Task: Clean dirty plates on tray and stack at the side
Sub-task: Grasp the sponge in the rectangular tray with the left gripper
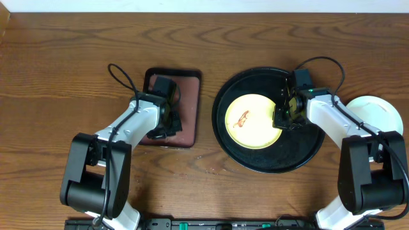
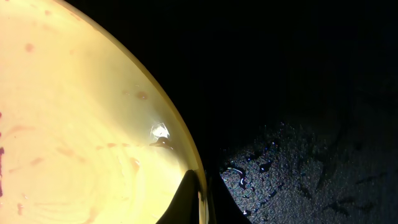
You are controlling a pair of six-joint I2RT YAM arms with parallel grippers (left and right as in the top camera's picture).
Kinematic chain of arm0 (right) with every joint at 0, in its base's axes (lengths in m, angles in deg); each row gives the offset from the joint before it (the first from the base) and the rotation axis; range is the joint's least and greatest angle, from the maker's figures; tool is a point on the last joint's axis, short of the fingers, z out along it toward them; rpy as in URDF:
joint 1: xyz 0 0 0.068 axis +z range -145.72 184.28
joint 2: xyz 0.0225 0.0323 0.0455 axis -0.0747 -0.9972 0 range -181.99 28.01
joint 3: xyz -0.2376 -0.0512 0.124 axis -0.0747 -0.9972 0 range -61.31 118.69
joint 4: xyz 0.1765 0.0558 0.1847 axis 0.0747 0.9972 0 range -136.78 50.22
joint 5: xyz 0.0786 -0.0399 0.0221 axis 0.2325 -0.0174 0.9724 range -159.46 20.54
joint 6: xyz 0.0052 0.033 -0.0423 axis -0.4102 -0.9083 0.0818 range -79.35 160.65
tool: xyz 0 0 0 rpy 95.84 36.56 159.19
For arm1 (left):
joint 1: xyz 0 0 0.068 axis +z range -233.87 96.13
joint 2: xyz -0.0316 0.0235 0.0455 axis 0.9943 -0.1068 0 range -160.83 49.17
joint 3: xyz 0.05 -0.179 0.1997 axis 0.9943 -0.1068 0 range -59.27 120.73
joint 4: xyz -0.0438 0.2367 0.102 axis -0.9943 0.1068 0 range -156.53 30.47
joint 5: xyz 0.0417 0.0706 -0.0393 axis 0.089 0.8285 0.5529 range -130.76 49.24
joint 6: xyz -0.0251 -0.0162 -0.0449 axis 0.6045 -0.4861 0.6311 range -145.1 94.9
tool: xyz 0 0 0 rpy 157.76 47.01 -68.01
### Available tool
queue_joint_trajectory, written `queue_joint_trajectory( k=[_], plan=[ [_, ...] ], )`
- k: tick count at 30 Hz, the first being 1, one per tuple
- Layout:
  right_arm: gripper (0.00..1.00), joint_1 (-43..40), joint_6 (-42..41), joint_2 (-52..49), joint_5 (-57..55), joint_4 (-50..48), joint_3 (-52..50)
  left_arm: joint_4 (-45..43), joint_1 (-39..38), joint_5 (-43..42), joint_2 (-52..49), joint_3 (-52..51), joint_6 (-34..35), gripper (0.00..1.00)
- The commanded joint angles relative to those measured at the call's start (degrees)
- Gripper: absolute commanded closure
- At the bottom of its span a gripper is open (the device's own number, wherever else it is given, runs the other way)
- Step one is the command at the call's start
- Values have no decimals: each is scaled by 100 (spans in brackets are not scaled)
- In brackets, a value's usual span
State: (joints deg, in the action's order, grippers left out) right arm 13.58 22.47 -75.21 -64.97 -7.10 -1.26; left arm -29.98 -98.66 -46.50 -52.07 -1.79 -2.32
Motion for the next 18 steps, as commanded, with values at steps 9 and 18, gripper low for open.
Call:
queue_joint_trajectory(
  k=[9,18],
  plan=[
    [99,17,107,-114,-634,17,-133,258,-13,756,160,531,-586,57],
    [99,17,107,-114,-634,57,-133,-1161,-7,1056,-446,149,-586,58]
  ],
)
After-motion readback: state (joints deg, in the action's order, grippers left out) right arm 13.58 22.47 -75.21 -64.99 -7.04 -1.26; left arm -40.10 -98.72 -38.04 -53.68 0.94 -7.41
